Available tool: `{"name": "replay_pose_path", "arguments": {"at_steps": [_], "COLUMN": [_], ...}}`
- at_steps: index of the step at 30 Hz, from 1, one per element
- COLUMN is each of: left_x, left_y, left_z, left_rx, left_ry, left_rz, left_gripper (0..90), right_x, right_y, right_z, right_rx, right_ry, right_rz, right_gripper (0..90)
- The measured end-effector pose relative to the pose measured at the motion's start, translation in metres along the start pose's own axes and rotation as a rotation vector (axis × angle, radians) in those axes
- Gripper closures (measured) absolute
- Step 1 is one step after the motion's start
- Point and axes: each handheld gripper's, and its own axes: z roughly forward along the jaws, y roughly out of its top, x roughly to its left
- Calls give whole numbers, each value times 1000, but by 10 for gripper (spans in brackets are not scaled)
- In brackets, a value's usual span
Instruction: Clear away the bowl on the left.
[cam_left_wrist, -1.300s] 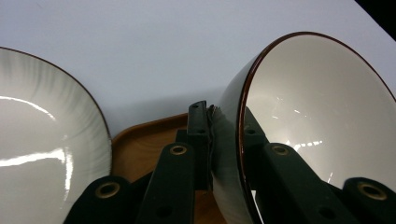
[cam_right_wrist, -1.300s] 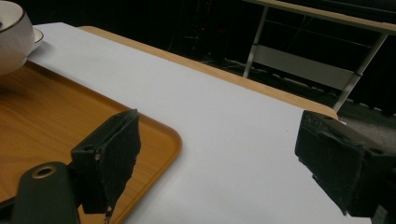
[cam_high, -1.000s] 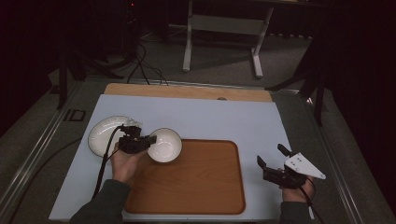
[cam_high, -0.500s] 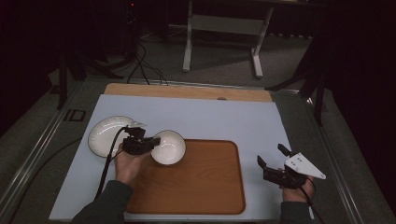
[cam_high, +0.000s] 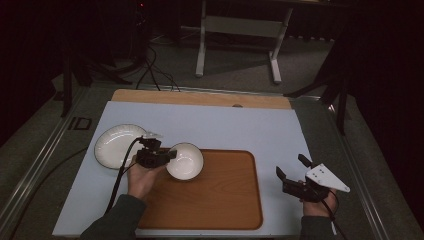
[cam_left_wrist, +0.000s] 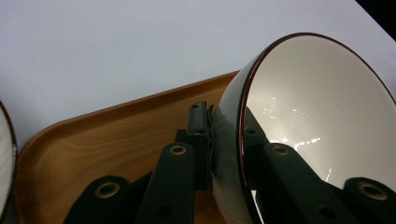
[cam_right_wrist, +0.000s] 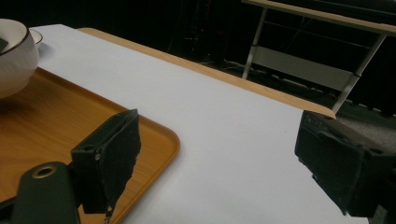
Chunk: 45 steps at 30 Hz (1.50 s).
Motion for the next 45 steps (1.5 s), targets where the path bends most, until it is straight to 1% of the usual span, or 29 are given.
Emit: {"name": "replay_pose_path", "arguments": {"at_steps": [6,10,15,18,19,23,29,33,35,38,41,42,44,45], "left_x": [-8,-13,-18,-20,-20,-22,-30,-32,-33,-36,-36,-36,-35,-34], "left_y": [-2,-4,-7,-8,-10,-14,-19,-22,-23,-25,-26,-26,-25,-24], "left_z": [5,11,17,21,25,32,35,34,32,30,28,27,24,21], "left_rx": [16,36,60,72,88,110,135,153,163,169,175,167,142,117], "left_ry": [-11,-15,-23,-29,-37,-71,-101,-94,-79,-60,-65,-71,-99,-111], "left_rz": [16,34,46,45,37,15,14,21,29,41,60,59,52,48], "left_gripper": [812,811,810,809,809,810,815,817,820,819,807,800,738,710], "right_x": [1,0,0,0,0,0,-1,-2,-2,-2,-2,-2,-2,-2], "right_y": [0,0,0,0,0,0,0,0,0,0,0,0,0,0], "right_z": [0,0,-1,-1,-1,-1,-2,-3,-3,-3,-3,-3,-3,-3], "right_rx": [4,2,2,2,2,2,0,-4,-5,-5,-4,-4,-5,-5], "right_ry": [-1,-1,-2,-1,-2,-2,-4,-5,-7,-7,-5,-6,-6,-7], "right_rz": [-1,-1,-1,-1,-2,-1,2,4,7,7,6,5,5,6], "right_gripper": [139,139,139,140,139,139,139,139,139,139,139,139,139,139]}}
